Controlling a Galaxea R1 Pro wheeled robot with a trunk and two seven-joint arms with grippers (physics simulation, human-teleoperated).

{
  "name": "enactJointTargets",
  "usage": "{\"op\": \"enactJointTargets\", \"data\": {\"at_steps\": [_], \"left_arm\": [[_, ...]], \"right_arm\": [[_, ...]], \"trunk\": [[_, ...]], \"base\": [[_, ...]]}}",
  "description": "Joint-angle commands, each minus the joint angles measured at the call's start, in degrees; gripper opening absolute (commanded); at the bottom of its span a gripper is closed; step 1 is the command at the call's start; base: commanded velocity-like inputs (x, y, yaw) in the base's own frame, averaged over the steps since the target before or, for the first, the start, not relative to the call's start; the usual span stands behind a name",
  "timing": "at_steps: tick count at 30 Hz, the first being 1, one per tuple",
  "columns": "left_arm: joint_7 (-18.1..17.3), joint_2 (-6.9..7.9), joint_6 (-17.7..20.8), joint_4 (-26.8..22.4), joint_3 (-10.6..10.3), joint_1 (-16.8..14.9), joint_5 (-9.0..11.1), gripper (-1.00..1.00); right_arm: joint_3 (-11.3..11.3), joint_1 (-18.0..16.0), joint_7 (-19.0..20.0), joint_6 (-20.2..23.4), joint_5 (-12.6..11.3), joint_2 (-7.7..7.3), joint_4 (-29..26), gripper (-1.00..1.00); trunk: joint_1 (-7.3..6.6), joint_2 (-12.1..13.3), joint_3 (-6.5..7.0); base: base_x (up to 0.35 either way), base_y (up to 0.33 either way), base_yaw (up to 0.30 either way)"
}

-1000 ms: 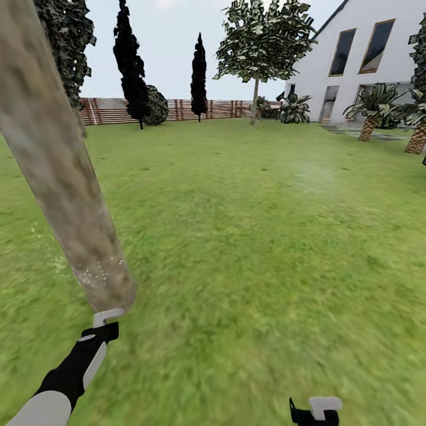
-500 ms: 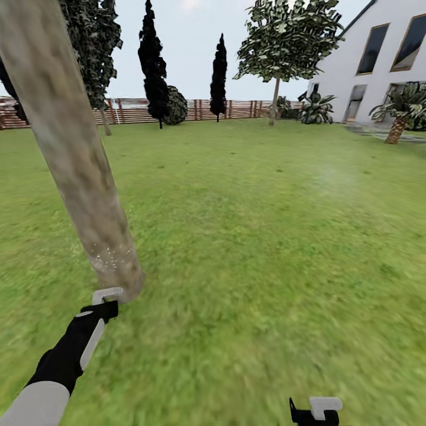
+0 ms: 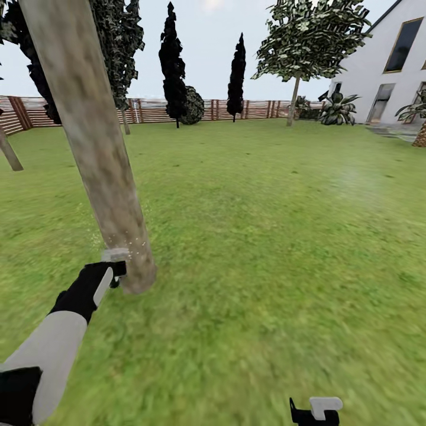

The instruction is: In the garden, pick up the pesticide atomizer on the floor and spray pesticide onto both trees until each tree trunk is fully covered.

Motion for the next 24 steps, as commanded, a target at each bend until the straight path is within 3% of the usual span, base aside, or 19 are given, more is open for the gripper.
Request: {"op": "enactJointTargets", "data": {"at_steps": [1, 2, 3, 5, 9, 11, 12, 14, 16, 20, 24], "left_arm": [[-0.15, 0.6, 0.05, 0.87, -0.03, -1.05, 0.0, -1.0], [-0.19, 1.07, 0.05, 0.86, -0.06, -1.24, -0.02, -1.0], [-0.28, 2.53, -0.01, 0.68, -0.08, -1.05, 0.05, -1.0], [-0.34, 3.36, -0.02, 0.13, -0.09, -0.99, 0.14, -1.0], [-0.35, 1.96, 0.21, -0.1, -1.41, -1.73, 0.52, -1.0], [-0.4, 2.72, 0.28, -0.05, -1.42, -1.77, 0.58, -1.0], [-0.41, 3.52, 0.3, -0.03, -1.33, -1.76, 0.64, -1.0], [-2.39, 7.11, 0.32, -0.02, -1.17, -1.67, 0.7, -1.0], [-5.59, 8.25, 0.32, -0.02, -1.1, -1.36, 0.43, -1.0], [-6.67, 7.71, 0.18, -0.1, -1.57, -0.65, 0.23, -1.0], [-6.54, 4.89, 0.05, -0.09, -1.58, -0.65, 0.2, -1.0]], "right_arm": [[-0.02, 0.0, 0.0, 0.0, -0.01, -0.01, 0.0, 1.0], [-0.01, 0.0, 0.0, 0.0, -0.01, -0.01, 0.0, 1.0], [-0.02, 0.0, 0.0, 0.0, -0.02, -0.01, 0.0, 1.0], [-0.03, 0.0, 0.0, 0.0, -0.02, -0.01, 0.0, 1.0], [-0.02, 0.0, 0.0, 0.0, -0.03, -0.01, 0.0, 1.0], [-0.01, 0.0, 0.0, 0.0, -0.04, -0.01, 0.0, 1.0], [-0.01, 0.0, 0.0, 0.0, -0.05, -0.01, 0.0, 1.0], [0.02, 0.0, 0.0, 0.0, -0.03, -0.01, 0.0, 1.0], [0.02, 0.0, 0.0, 0.0, -0.05, 0.02, 0.0, 1.0], [0.02, 0.0, 0.0, 0.0, -0.04, 0.08, 0.0, 1.0], [0.02, 0.0, 0.0, 0.0, -0.06, 0.08, 0.0, 1.0]], "trunk": [[0.0, 0.0, -0.01], [0.0, 0.0, -0.01], [0.0, 0.0, -0.01], [0.0, 0.0, -0.01], [0.0, 0.0, -0.01], [0.0, 0.0, -0.01], [0.0, 0.0, -0.01], [0.0, 0.0, -0.01], [0.0, 0.0, -0.01], [0.0, 0.0, -0.01], [0.0, 0.0, -0.01]], "base": [[0.0, 0.0, 0.0], [0.0, 0.0, 0.0], [0.0, 0.0, 0.0], [0.118, 0.0, 0.0], [0.301, 0.0, 0.0], [0.334, 0.039, 0.0], [0.336, 0.071, 0.0], [0.337, 0.089, 0.048], [0.326, 0.089, 0.218], [0.072, 0.018, 0.27], [0.003, -0.108, 0.188]]}}
